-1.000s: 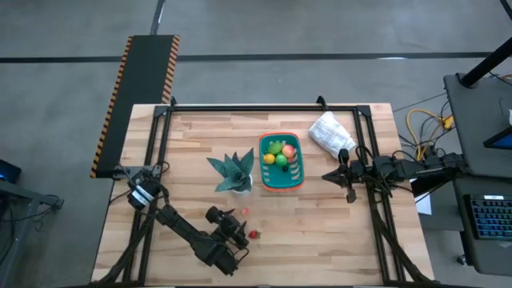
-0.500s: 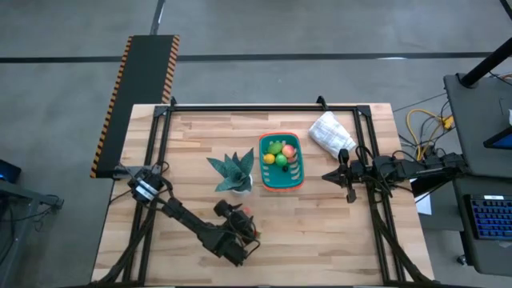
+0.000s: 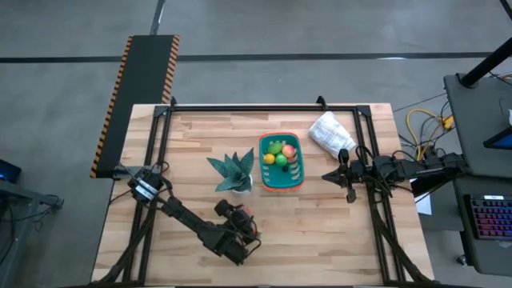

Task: Build produce basket
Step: Put the peach into the basket

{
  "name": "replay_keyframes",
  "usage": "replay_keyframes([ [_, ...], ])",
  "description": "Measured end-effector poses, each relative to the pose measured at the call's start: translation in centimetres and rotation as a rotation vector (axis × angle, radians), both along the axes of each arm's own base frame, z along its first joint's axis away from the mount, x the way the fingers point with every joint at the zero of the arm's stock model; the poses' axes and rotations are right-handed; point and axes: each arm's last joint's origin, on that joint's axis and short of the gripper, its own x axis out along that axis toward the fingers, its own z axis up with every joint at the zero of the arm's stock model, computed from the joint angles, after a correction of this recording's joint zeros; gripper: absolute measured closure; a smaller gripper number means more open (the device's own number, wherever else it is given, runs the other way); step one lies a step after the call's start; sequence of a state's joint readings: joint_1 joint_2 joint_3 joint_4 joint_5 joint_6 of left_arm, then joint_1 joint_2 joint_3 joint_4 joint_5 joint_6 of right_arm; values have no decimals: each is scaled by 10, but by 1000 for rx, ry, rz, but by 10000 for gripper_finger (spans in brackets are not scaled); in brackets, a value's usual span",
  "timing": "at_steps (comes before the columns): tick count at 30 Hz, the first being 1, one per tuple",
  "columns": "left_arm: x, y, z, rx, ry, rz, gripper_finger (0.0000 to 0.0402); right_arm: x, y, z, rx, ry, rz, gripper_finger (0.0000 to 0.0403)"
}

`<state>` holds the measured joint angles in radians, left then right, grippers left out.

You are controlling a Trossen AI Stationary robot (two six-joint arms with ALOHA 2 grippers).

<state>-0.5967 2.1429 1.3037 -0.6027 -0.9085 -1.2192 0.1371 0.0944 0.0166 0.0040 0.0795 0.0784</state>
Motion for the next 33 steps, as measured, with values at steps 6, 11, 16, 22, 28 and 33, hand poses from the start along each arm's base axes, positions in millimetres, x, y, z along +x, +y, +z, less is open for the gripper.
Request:
replay_keyframes([
  [6, 0, -1, -1, -31, 17, -7, 221, 0, 0, 0, 0, 0, 0, 394],
  [11, -2, -4, 0, -37, 23, -19, 286, 0, 0, 0, 0, 0, 0, 394],
  [16, -4, -5, 2, -32, 37, -31, 344, 0, 0, 0, 0, 0, 0, 394],
  [22, -8, -6, 16, -48, 64, -71, 378, 0, 0, 0, 0, 0, 0, 394],
  [28, -12, -10, 55, -65, -4, -137, 378, 0, 0, 0, 0, 0, 0, 394],
  [33, -15, -12, 88, -47, -51, -225, 378, 0, 0, 0, 0, 0, 0, 394],
])
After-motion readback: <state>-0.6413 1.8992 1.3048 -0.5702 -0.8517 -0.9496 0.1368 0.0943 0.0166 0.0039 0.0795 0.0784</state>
